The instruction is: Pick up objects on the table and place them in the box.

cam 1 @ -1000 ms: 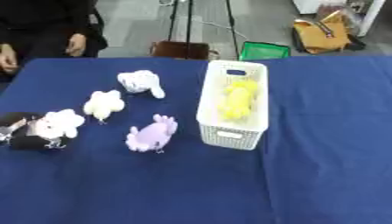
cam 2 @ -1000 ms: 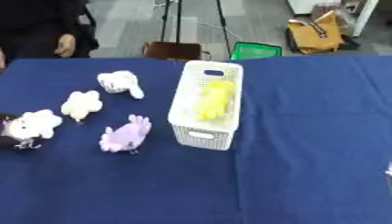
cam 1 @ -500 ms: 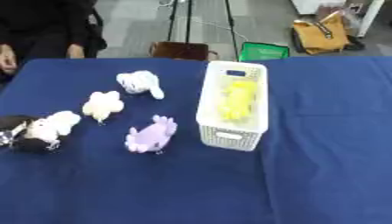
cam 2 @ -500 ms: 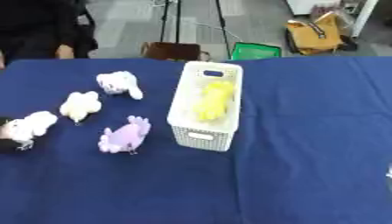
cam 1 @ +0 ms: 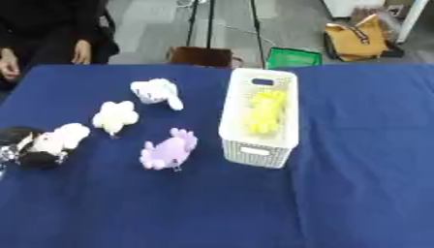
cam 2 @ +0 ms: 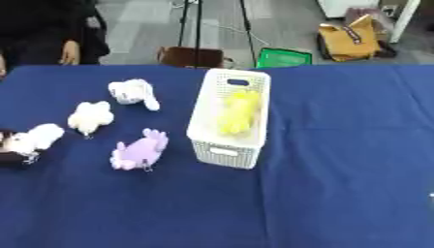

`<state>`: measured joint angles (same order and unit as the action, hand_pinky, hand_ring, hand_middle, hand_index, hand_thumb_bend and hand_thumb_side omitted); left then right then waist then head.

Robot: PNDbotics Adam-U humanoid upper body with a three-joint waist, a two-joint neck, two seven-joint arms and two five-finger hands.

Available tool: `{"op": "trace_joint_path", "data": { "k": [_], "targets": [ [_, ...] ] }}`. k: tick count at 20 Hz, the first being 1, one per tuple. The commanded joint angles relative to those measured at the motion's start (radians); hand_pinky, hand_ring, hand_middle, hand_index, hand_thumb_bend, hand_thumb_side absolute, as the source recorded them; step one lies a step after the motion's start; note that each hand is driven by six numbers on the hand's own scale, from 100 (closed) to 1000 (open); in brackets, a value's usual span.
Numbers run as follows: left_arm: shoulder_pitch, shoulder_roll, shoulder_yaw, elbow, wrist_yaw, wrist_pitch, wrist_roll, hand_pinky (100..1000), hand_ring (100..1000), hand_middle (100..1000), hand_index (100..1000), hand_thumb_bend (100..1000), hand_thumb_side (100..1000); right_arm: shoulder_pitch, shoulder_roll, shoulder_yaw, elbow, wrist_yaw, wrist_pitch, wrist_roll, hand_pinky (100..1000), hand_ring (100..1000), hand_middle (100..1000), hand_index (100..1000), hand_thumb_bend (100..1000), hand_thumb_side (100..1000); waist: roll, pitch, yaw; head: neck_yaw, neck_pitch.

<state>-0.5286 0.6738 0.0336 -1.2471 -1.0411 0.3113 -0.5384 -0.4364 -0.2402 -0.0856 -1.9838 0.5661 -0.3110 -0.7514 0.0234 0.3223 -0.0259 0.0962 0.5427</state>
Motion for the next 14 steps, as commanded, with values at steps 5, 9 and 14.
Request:
{"op": "trace_joint_path", "data": {
  "k": [5,9,14],
  "targets": [
    [-0.018,0.021,-0.001,-0.004,-0.005,0.002,0.007,684,785,756,803,216,730,-0.011,-0.01,-0.003,-0.016,-0.006,0.002,-0.005,829,871,689,746,100,952,0.002,-0.014,-0.001,0.003,-0.01],
    [-0.02,0.023,-0.002,-0.008,-0.004,0.0,-0.005,675,778,748,796,204,729,-0.01,-0.01,-0.003,-0.016,-0.007,0.002,-0.007,829,871,689,746,100,950,0.002,-0.014,0.001,0.004,-0.008],
    [-0.021,0.026,-0.004,-0.01,-0.022,0.003,-0.01,624,730,701,755,146,703,-0.01,-0.011,-0.004,-0.016,-0.007,0.002,-0.009,829,871,689,747,100,950,0.002,-0.014,0.001,0.004,-0.01]
  ]
}}
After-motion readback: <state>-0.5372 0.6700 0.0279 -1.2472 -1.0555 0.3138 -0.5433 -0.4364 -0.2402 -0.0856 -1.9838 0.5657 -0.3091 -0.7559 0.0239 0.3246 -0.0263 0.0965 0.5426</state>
